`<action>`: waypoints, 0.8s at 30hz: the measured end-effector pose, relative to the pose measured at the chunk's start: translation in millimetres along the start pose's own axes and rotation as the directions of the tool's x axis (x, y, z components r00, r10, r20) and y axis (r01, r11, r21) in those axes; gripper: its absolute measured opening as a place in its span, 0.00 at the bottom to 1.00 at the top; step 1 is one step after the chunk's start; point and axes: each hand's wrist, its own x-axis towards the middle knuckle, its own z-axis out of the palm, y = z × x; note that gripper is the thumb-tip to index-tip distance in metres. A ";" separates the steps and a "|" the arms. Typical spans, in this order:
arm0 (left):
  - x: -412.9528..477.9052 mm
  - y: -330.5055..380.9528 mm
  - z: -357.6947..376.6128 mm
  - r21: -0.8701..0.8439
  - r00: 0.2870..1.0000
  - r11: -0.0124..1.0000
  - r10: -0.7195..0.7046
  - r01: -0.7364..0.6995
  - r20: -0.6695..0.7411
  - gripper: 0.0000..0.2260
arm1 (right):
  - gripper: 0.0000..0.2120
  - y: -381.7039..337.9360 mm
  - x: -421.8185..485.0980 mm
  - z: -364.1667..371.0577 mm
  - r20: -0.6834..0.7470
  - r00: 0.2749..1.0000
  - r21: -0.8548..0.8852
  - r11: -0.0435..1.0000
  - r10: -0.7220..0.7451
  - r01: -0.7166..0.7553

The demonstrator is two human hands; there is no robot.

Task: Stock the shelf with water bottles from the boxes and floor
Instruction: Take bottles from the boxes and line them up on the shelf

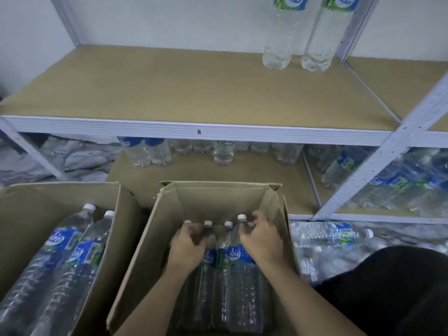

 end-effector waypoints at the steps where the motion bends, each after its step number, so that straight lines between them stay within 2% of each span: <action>1: 0.7 -13.5 3.6 0.002 0.996 0.996 -0.090 0.090 0.011 0.21 | 0.24 10.5 0.0 15.5 0.060 0.998 -0.004 0.999 0.036 -0.035; 4: 3.4 -45.9 12.7 0.052 0.958 0.959 -0.281 0.279 0.047 0.29 | 0.37 35.5 -1.1 51.4 0.200 0.961 0.007 0.980 0.191 -0.197; 7: 8.3 -68.2 21.9 0.067 0.908 0.909 -0.416 0.412 0.055 0.28 | 0.49 53.1 -5.4 80.3 0.275 0.895 0.071 0.921 0.351 -0.383; 11: 16.8 -94.2 38.3 0.149 0.865 0.868 -0.491 0.475 0.101 0.28 | 0.61 64.4 -21.4 111.0 0.276 0.848 0.087 0.867 0.453 -0.491; 13: 22.7 -107.8 49.8 0.189 0.836 0.836 -0.539 0.515 0.102 0.29 | 0.63 66.5 -25.3 117.7 0.258 0.848 0.082 0.864 0.464 -0.498; 15: 23.3 -109.3 56.8 0.196 0.818 0.813 -0.570 0.548 0.076 0.34 | 0.63 68.2 -23.9 122.8 0.235 0.847 0.075 0.860 0.476 -0.504; 19: 20.9 -113.0 60.4 0.100 0.802 0.797 -0.598 0.595 -0.005 0.45 | 0.64 70.8 -21.6 132.7 0.166 0.854 0.069 0.858 0.493 -0.509; 22: 32.0 -123.2 56.4 0.189 0.825 0.812 -0.565 0.552 0.017 0.44 | 0.63 71.4 -19.8 136.8 0.123 0.859 0.062 0.860 0.496 -0.506; 24: 38.1 -121.5 54.2 0.260 0.810 0.788 -0.586 0.558 0.038 0.44 | 0.63 73.1 -19.1 138.1 0.112 0.863 0.058 0.864 0.492 -0.500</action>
